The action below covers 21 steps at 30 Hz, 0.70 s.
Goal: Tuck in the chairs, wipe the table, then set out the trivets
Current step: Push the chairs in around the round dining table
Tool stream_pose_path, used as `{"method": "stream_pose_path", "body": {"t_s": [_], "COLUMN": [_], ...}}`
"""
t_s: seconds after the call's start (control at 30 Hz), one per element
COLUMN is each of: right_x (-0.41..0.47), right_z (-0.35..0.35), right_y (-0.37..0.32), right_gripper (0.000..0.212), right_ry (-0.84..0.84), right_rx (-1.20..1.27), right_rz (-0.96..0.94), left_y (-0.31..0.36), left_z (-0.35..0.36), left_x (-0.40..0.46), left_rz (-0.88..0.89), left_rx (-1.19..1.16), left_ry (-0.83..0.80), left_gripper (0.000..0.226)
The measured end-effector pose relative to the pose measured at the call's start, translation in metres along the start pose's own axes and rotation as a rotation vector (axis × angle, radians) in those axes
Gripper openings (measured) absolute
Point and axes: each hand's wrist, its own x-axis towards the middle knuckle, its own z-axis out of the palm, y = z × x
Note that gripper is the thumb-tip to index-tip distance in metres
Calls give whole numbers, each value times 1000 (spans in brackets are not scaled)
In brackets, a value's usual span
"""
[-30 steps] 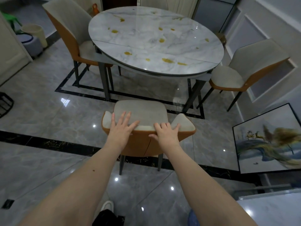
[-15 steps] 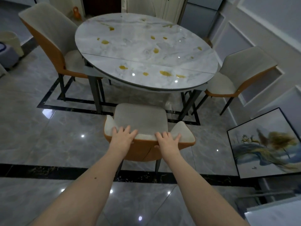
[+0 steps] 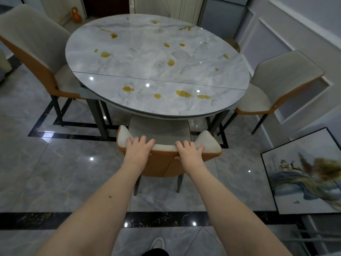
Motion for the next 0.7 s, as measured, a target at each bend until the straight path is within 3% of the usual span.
{"method": "stream_pose_path", "body": {"t_s": [0.2,0.43,0.7], "right_x": [37,35,3], "right_z": [-7,-16,-25], "right_y": [5,7,37], "right_gripper": [47,52,55], "right_ry": [25,-23,122], "right_rx": [38,17,32], "right_rz": [-4,-30,40], "left_y": [-7,-8,55], "left_z": [-6,-16,-44], "left_x": [40,47,56], "left_rz": [-9,27,360], "left_rx": [24,40,59], "left_ry": [-3,-145,-99], "left_gripper": [46,48,44]}}
